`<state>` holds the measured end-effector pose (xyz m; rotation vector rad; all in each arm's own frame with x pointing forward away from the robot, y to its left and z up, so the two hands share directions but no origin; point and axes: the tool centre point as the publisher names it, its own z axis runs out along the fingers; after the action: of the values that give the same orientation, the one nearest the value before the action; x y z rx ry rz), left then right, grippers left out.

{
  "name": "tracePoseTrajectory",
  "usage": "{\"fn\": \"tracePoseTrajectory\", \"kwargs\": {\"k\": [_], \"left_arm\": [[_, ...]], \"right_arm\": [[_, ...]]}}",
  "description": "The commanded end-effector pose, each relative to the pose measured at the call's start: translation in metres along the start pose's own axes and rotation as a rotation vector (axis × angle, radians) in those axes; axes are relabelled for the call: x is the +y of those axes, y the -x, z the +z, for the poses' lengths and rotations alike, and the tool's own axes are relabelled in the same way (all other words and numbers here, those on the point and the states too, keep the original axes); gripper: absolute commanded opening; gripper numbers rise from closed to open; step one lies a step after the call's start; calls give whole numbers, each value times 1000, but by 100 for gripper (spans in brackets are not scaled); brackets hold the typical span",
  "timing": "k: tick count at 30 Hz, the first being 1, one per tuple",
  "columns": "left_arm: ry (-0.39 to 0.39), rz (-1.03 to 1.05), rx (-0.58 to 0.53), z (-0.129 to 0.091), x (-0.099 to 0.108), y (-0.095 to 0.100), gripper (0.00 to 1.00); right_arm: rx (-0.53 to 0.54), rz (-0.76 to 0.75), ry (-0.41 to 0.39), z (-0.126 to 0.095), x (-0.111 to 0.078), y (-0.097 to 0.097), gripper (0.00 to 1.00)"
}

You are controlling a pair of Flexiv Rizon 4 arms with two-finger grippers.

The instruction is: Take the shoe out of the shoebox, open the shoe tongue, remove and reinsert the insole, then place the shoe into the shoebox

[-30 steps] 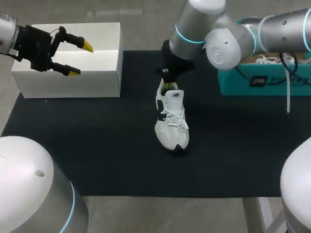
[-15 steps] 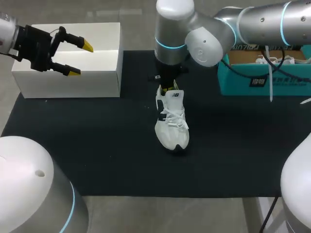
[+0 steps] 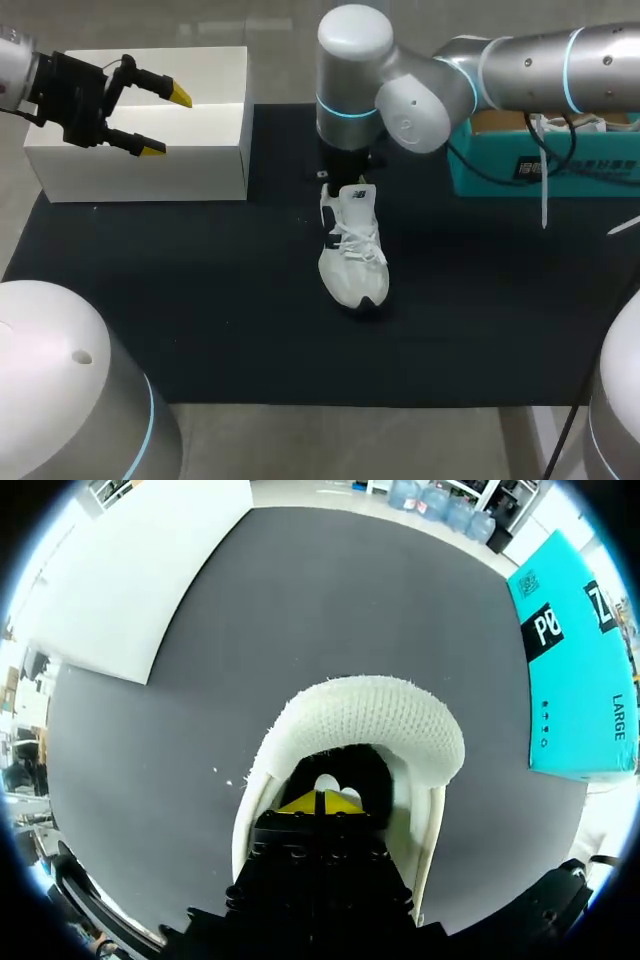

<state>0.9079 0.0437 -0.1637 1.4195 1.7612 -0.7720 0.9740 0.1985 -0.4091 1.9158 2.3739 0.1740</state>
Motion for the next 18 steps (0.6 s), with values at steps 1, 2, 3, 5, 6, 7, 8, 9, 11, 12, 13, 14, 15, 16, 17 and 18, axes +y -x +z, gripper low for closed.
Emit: {"fn": "tracePoseTrajectory", "kwargs": {"k": [1,2,3,5,6,7,8,9,11,12,13,14,15,16,17,18], "left_arm": [[-1,0,4,0,0,0,100],[-1,0,4,0,0,0,100],[-1,0,4,0,0,0,100],[-1,0,4,0,0,0,100],[-1,0,4,0,0,0,100],[-1,0,4,0,0,0,100],[-1,0,4,0,0,0,100],[-1,0,4,0,0,0,100],[-1,0,4,0,0,0,100],[-1,0,4,0,0,0,100],[-1,0,4,0,0,0,100],[-1,0,4,0,0,0,100],[-1,0,4,0,0,0,100],[-1,0,4,0,0,0,100],[-1,0,4,0,0,0,100],[-1,0,4,0,0,0,100]], "right_arm": [[-11,-1,-6,-2,-3,-2,0],[-22,4,-5,-8,-4,-2,0],[-34,5,-1,-13,-5,-2,0],[-58,3,2,-21,-7,-1,0],[-71,1,2,-28,-7,-1,0],[-82,0,3,-32,-7,0,0],[-88,1,-1,-33,-8,1,0],[-91,0,-5,-33,-8,2,0],[-91,8,-8,-33,-9,5,0],[-93,11,-12,-33,-10,5,0],[-90,16,-16,-32,-11,6,0],[-87,19,-18,-31,-12,7,0],[-86,23,-24,-29,-13,7,0],[-84,26,-28,-27,-14,7,0],[-82,28,-36,-24,-15,7,0],[-79,31,-45,-22,-16,7,0]]}}
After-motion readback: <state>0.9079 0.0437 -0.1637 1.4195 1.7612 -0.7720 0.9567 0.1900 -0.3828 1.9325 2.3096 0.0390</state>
